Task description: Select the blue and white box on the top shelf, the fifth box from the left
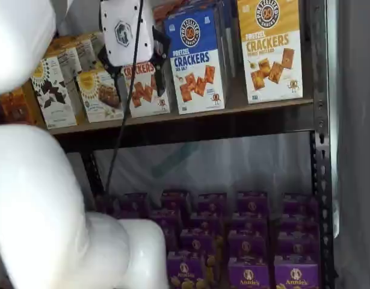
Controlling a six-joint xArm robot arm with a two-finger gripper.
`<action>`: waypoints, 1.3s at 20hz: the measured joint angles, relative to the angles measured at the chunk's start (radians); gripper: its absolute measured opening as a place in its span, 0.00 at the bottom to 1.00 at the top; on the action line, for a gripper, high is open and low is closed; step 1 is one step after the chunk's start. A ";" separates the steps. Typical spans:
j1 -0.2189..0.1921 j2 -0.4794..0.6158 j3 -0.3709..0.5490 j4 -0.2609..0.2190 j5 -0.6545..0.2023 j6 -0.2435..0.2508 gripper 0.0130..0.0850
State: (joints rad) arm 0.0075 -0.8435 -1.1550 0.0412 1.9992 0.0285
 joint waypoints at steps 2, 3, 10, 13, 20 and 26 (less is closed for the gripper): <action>-0.082 0.004 -0.001 0.088 0.014 -0.038 1.00; -0.106 0.007 -0.002 0.118 0.019 -0.051 1.00; -0.081 0.010 0.000 0.096 0.003 -0.042 1.00; -0.038 0.005 0.013 0.046 -0.031 -0.022 1.00; 0.044 -0.005 0.062 -0.040 -0.167 0.029 1.00; 0.068 0.048 0.063 -0.090 -0.318 0.050 1.00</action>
State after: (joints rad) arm 0.0757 -0.7958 -1.0924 -0.0487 1.6810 0.0784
